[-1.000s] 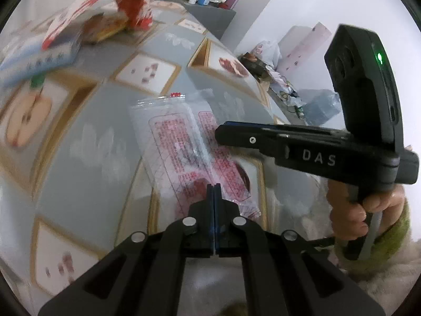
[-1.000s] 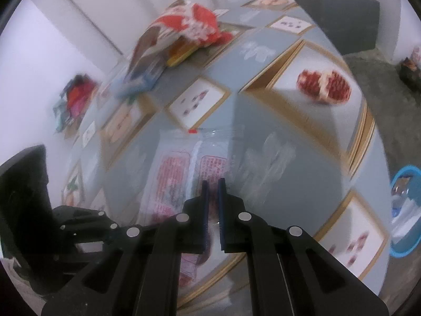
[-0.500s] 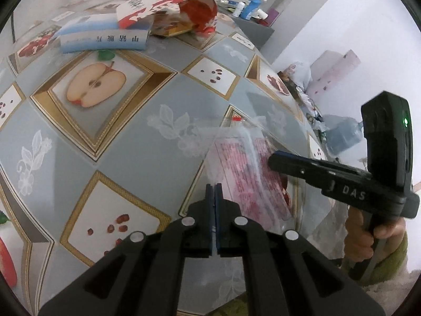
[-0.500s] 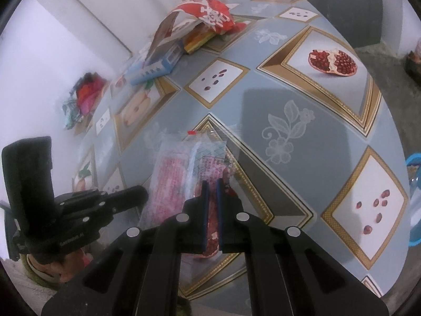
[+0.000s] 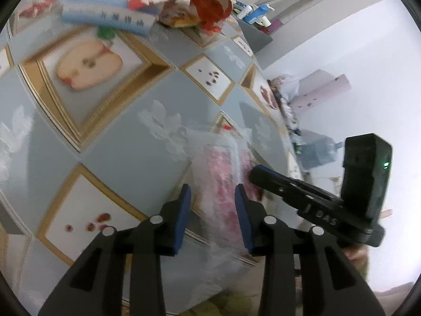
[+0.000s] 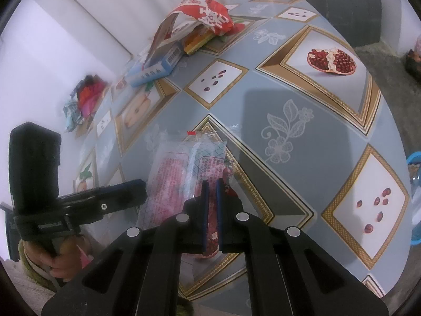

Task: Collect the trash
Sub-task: 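Grasp the clear plastic bag with the left gripper while the right gripper releases it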

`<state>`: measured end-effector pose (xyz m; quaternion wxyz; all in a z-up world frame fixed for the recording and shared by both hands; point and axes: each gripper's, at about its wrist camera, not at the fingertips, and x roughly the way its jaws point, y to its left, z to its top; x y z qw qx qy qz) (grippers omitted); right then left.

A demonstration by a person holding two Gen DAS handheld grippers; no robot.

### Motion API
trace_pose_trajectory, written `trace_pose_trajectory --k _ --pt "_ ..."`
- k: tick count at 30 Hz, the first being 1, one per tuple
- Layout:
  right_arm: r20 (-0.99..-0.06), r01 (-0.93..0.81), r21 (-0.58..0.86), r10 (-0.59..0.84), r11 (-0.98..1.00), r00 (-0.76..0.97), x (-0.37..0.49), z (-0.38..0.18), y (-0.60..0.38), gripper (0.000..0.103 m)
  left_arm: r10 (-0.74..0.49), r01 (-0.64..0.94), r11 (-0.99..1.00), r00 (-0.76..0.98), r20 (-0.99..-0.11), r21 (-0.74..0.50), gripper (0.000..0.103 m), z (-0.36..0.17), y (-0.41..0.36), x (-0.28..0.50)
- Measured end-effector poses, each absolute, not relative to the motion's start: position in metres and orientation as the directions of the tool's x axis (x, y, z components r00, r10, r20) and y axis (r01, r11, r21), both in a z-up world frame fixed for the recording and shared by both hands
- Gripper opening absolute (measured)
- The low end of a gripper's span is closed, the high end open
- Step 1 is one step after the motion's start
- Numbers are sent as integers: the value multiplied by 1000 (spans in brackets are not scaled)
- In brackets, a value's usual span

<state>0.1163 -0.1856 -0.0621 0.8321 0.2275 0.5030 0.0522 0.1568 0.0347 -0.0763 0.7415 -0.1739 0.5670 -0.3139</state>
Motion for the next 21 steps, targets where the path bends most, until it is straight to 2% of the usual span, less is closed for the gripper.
trace_pose_trajectory --k 5,8,12,14,19,21 --pt "-805 148 451 330 880 493 116 -63 -188 4 -703 237 708 148 -695 -666 34 -78 40 155" --pt "-801 150 459 334 876 496 116 -64 -189 3 -769 204 639 147 -622 -742 33 -76 49 154" --pt "-795 156 474 345 867 499 115 -65 -191 3 -867 167 498 141 -479 -851 33 -74 58 156" --pt "-792 157 481 350 863 500 115 -65 -192 3 -885 157 463 131 -446 -872 33 -74 57 156" --pt "-790 161 484 350 860 503 114 -65 -192 3 -837 196 548 134 -531 -813 32 -76 44 154" --pt "-789 162 485 350 859 504 114 -65 -192 3 -807 226 591 147 -572 -774 21 -75 39 154"
